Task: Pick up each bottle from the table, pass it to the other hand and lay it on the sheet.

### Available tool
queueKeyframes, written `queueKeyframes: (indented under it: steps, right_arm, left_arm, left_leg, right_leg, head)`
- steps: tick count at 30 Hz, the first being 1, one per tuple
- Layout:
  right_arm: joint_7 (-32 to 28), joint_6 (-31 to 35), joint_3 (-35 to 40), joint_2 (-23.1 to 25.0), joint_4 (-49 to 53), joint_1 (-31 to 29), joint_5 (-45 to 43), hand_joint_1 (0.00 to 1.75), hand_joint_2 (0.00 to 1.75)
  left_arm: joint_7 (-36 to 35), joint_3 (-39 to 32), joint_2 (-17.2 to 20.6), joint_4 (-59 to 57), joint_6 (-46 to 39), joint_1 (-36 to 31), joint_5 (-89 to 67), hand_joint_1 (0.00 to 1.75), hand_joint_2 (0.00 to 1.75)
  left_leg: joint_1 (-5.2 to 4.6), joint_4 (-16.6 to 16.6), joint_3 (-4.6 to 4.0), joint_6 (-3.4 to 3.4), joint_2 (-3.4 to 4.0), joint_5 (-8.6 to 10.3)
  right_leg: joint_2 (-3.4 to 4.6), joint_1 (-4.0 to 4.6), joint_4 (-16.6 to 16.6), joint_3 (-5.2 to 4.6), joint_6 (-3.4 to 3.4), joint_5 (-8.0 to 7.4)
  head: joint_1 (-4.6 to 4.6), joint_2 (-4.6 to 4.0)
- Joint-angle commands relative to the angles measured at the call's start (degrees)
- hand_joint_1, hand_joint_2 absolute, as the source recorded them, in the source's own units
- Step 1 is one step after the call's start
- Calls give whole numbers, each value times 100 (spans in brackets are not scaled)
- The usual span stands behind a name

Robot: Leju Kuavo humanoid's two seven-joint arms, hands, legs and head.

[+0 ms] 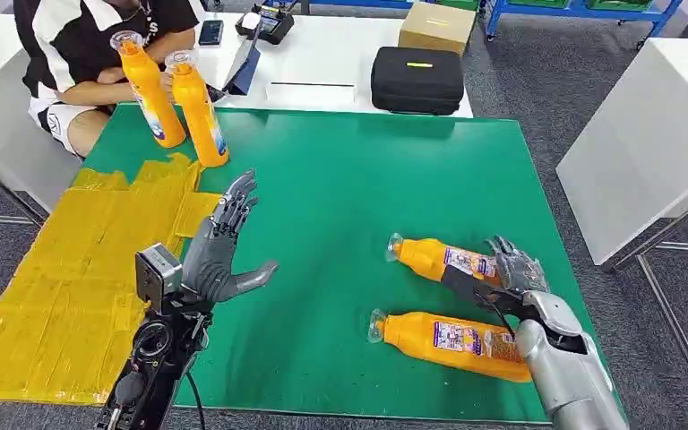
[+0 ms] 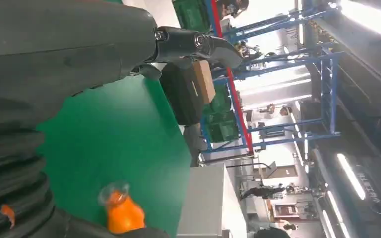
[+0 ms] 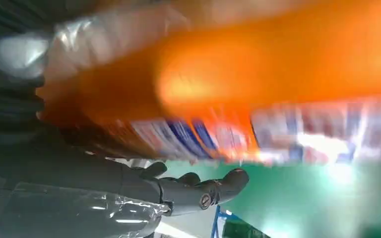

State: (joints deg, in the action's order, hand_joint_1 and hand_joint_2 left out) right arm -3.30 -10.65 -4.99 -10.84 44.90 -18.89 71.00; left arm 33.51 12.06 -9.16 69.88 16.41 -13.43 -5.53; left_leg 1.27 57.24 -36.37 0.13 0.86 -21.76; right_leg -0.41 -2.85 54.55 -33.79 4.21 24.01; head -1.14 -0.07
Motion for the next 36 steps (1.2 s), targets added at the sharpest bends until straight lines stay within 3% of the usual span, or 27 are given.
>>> queueKeyframes:
  steps: [1, 3, 5, 6, 8, 13, 17, 20, 24, 25, 31, 36]
  right_arm:
    - [42, 1602, 135, 336, -1328, -335, 170, 175, 175]
    - [111, 1559, 52, 435, -707, -284, 160, 175, 175]
    - [162, 1519, -60, 515, -213, -157, 137, 175, 175]
    - [125, 1614, -170, 582, 5, -111, 28, 175, 175]
    - [51, 1693, -402, 728, 500, -12, -264, 175, 175]
    - [-534, 2395, -984, 1243, 1870, 210, -1823, 175, 175]
    - [-593, 2475, -949, 1272, 2113, 307, -1992, 175, 175]
    - [-1224, 3175, -1188, 1575, 2753, 480, -3168, 175, 175]
    - [-1772, 3894, -873, 1765, 3686, 883, -4307, 175, 175]
    - [-2025, 3771, -682, 1738, 3854, 976, -4703, 175, 175]
    - [-2256, 3783, -515, 1727, 3943, 1034, -4957, 175, 175]
    - [-2713, 3416, 379, 1758, 4248, 1290, -5599, 173, 175]
  left_arm:
    - [-14, 156, 130, -307, -163, -143, 111, 0, 175]
    - [-42, 149, 160, -174, -184, -29, 120, 0, 175]
    - [-59, 148, 159, -148, -197, 0, 120, 0, 175]
    - [-63, 146, 157, -143, -207, 9, 119, 0, 175]
    - [-79, 140, 142, -122, -231, 32, 118, 0, 175]
    - [-134, 106, 138, 29, -294, 140, 120, 0, 175]
    - [-139, 101, 138, 57, -302, 162, 124, 0, 175]
    - [-175, 106, 115, 52, -259, 179, 191, 0, 175]
    - [-219, 212, 81, 61, 107, 210, 614, 0, 175]
    - [-257, 255, 96, 96, 137, 222, 655, 0, 175]
    - [-365, 273, 121, 107, 132, 209, 682, 0, 175]
    - [-757, 334, 175, 268, 324, 192, 1073, 0, 175]
  left_leg:
    - [6, -7, 12, 5, -20, 9]
    - [6, -4, 12, 0, -4, -2]
    - [1, -3, 3, 3, 10, -1]
    - [-5, -10, -7, 3, 3, 5]
    - [-1, -3, -23, 13, 9, 18]
    - [-7, 5, -72, 12, 13, 26]
    - [-3, 3, -89, 12, -1, 28]
    - [-3, 1, -98, 11, -4, 31]
    - [-4, 5, -105, 9, -7, 26]
    - [-2, 1, -116, 9, -9, 33]
    - [-1, 7, -98, 10, -2, 21]
    - [-2, 1, -117, 9, -4, 33]
  right_leg:
    - [-9, 13, -8, 16, -53, -8]
    - [-1, 9, -7, 18, -15, 3]
    - [17, 6, 0, -3, -35, -5]
    - [6, -2, -4, 61, -15, -12]
    - [17, 6, 7, 39, -24, -31]
    - [19, -1, 24, -9, -9, -35]
    - [5, 2, 18, -21, -6, -33]
    - [-2, 1, 15, -27, -2, -33]
    - [-5, 1, 23, -35, -12, -26]
    - [-10, 2, 15, -42, 0, -33]
    - [2, 4, 20, -30, -14, -26]
    - [-8, 2, 14, -46, 1, -35]
  head:
    - [0, 0]
    - [-2, 0]
    - [2, 0]
    - [-2, 0]
    - [-2, 0]
    - [-2, 0]
    - [-2, 0]
    - [-4, 0]
    - [-2, 0]
    - [-4, 0]
    - [-4, 0]
    - [-2, 0]
